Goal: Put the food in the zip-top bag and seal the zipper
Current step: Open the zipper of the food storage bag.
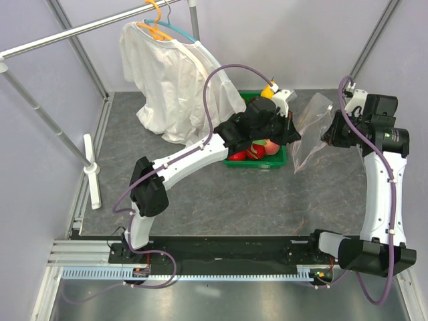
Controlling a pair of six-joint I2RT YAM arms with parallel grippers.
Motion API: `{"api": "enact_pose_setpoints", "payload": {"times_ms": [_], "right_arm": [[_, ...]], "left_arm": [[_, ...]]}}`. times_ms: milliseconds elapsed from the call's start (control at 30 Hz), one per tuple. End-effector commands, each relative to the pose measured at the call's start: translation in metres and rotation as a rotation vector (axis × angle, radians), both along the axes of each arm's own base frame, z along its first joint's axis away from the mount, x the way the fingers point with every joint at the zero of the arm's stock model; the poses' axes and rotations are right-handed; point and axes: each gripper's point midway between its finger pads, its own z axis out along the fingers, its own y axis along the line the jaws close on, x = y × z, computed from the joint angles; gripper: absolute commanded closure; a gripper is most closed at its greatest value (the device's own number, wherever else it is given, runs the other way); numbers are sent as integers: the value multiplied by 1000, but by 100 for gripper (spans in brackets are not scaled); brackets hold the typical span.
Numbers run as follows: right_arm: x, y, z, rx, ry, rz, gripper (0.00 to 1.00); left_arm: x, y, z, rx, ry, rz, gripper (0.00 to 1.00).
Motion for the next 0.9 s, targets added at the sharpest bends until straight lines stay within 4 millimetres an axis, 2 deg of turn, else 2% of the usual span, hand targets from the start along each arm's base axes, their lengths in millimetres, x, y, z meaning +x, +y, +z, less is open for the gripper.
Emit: {"api": "enact_pose_setpoints", "payload": {"times_ms": [0,133,233,267,300,400,467,567,600,633,767,867], "right_arm": [[2,-31,26,-122,-98,-28,100],[-23,-58,34,-229,-27,-6,100],[-41,-65,48,-314,1,66,100],[-45,-65,50,-330,9,87,100],[-48,-65,53,-349,16,113,100],[-57,-82,54,-468,50,114,100],[-61,-92,42,-527,104,141,100],[-58,-93,13,-484,192,175,100],[-57,-90,-2,-439,231,194,100],[-56,-85,-9,-404,245,204,100],[-51,-55,-35,-256,269,297,100],[-48,-44,-54,-187,313,346,100]], "left_arm": [[4,23,42,-133,87,23,98],[34,42,17,-64,108,130,98],[37,39,1,-31,116,124,98],[36,36,3,-34,113,111,98],[34,29,-8,-11,118,98,98],[34,24,-20,40,98,111,98],[38,21,-39,78,117,121,98],[36,13,-59,99,143,95,98],[33,10,-63,101,150,79,98],[27,5,-74,107,175,44,98],[4,-13,-87,77,225,-80,98],[11,-14,-95,86,217,-68,97]]}}
